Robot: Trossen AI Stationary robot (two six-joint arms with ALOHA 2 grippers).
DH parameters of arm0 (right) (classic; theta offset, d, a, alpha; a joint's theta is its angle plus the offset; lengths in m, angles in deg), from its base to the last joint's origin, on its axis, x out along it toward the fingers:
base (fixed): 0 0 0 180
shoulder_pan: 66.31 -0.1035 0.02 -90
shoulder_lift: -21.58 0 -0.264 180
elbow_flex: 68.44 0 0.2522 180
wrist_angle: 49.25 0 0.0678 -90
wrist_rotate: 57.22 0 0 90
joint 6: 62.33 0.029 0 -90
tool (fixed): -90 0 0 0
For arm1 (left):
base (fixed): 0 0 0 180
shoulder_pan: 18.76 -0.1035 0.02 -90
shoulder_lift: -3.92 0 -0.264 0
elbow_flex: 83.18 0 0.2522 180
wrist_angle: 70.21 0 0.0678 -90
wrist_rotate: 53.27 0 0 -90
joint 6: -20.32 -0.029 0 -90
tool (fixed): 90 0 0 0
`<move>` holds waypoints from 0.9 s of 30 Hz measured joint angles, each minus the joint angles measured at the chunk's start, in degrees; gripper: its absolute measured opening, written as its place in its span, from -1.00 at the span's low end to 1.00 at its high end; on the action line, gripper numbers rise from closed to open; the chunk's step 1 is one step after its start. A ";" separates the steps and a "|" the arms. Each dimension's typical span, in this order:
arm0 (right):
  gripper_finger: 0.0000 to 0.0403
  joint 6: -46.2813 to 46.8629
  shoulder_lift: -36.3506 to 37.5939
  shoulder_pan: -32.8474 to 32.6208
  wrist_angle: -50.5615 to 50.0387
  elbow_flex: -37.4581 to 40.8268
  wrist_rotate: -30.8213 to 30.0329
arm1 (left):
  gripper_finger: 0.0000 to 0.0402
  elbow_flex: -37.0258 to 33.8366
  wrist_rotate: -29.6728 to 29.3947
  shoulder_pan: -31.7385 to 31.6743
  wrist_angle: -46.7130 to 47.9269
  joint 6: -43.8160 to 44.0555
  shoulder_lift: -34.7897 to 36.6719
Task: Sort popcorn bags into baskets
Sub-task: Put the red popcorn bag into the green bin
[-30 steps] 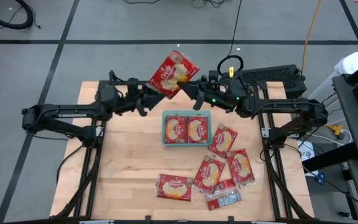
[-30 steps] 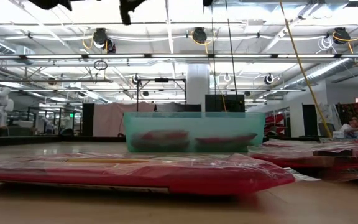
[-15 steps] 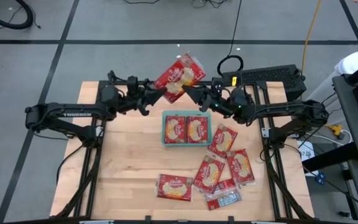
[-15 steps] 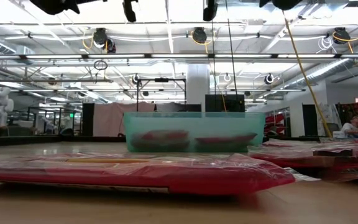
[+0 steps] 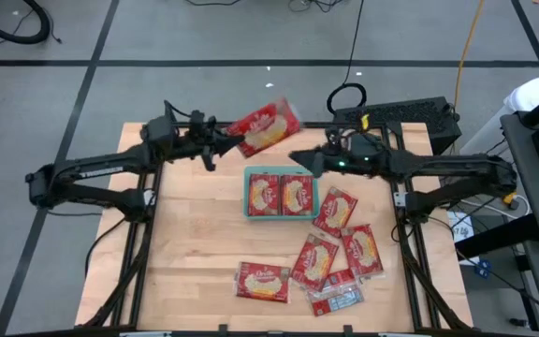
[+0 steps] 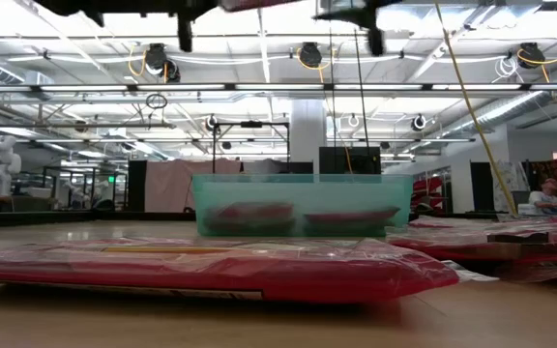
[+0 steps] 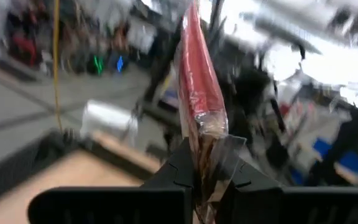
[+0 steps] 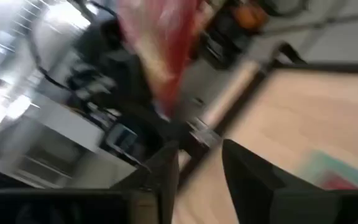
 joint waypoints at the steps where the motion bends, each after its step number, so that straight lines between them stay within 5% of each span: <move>1: -0.36 0.25 1.84 0.00 -4.85 0.00 -0.01 | -0.91 0.00 1.86 -0.68 4.23 -0.24 1.47; 6: -0.23 1.91 8.66 0.00 -21.70 0.00 -0.04 | -0.87 0.00 7.28 -2.15 24.50 -2.85 6.71; 11: -0.20 2.54 8.80 -0.99 -23.69 -2.05 3.16 | -0.90 -0.02 12.12 0.18 40.19 -4.28 7.79; 16: -0.20 1.03 1.48 -2.02 -25.03 -10.36 6.97 | -0.89 -0.02 13.80 4.64 43.23 -3.20 7.81; 27: -0.19 -13.73 -23.69 -2.25 -40.74 -41.94 16.56 | -0.90 6.48 13.76 8.73 50.92 -3.50 6.34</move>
